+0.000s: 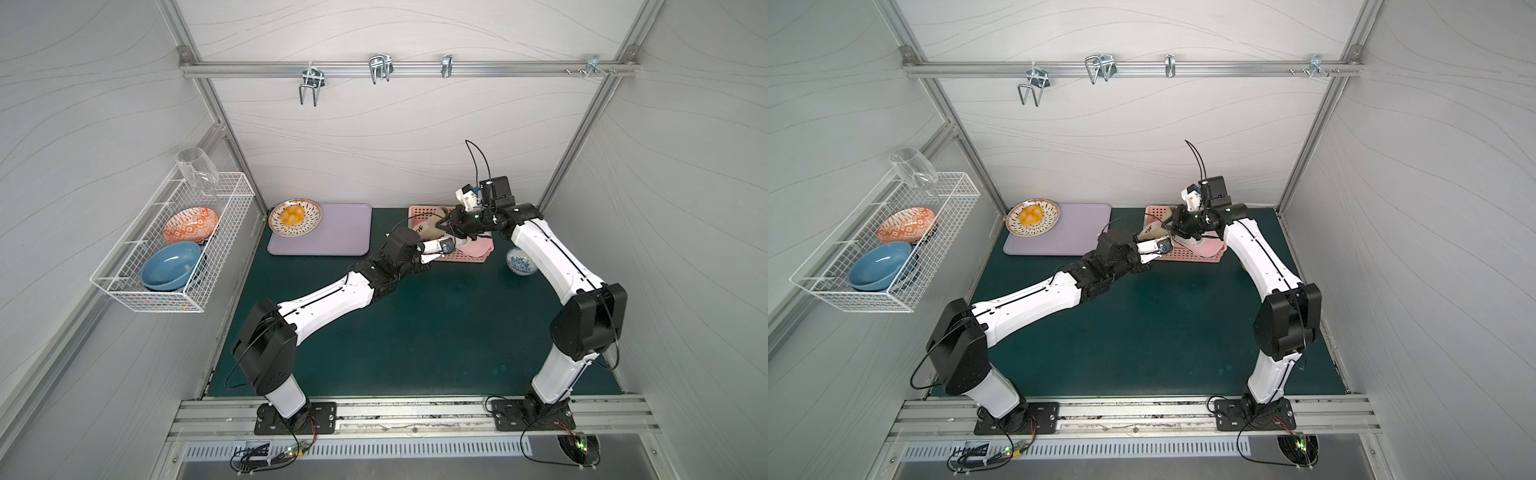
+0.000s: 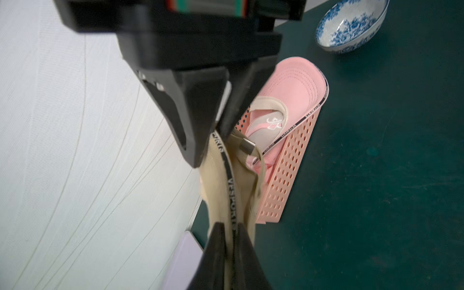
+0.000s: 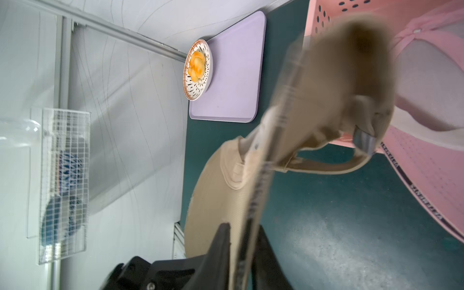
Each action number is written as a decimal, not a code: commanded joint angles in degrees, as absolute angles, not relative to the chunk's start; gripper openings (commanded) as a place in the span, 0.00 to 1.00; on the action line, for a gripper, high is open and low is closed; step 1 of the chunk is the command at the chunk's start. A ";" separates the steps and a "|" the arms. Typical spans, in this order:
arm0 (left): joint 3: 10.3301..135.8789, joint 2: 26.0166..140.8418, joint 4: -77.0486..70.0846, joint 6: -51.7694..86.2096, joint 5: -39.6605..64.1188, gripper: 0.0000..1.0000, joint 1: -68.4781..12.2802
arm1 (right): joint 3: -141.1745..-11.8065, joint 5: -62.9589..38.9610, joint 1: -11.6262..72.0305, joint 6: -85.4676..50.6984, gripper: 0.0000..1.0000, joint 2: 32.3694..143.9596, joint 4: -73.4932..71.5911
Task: Turn the baseball cap inside out
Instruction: Turn over the baseball cap.
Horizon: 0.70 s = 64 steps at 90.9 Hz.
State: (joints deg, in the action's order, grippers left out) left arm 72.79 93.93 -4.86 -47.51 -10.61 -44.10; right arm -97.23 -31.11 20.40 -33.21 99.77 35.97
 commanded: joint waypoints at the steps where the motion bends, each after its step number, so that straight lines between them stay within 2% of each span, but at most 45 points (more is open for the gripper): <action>1: 74.28 91.72 -7.24 -40.74 -13.46 0.00 -43.44 | -94.91 -33.13 21.01 -29.85 0.48 93.16 34.47; 9: 74.30 89.14 -3.38 -34.20 -14.27 0.00 -43.43 | -91.51 -29.39 21.01 -26.48 0.61 88.43 32.25; 20: 74.78 85.85 3.09 -24.11 -15.53 0.00 -43.50 | -85.29 -24.44 21.14 -22.42 0.67 81.29 28.59; 41: 72.24 76.37 14.36 -1.55 -12.83 0.00 -43.31 | -73.68 -25.44 23.96 -14.83 0.67 73.18 23.99; 64: 57.54 64.74 14.24 11.17 -9.36 0.00 -43.35 | -67.06 -29.06 32.12 -12.50 0.60 75.97 22.77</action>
State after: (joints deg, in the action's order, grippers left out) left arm 63.44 68.10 14.74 2.02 -11.68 -43.55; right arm -68.69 -27.07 28.82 -14.66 74.11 25.06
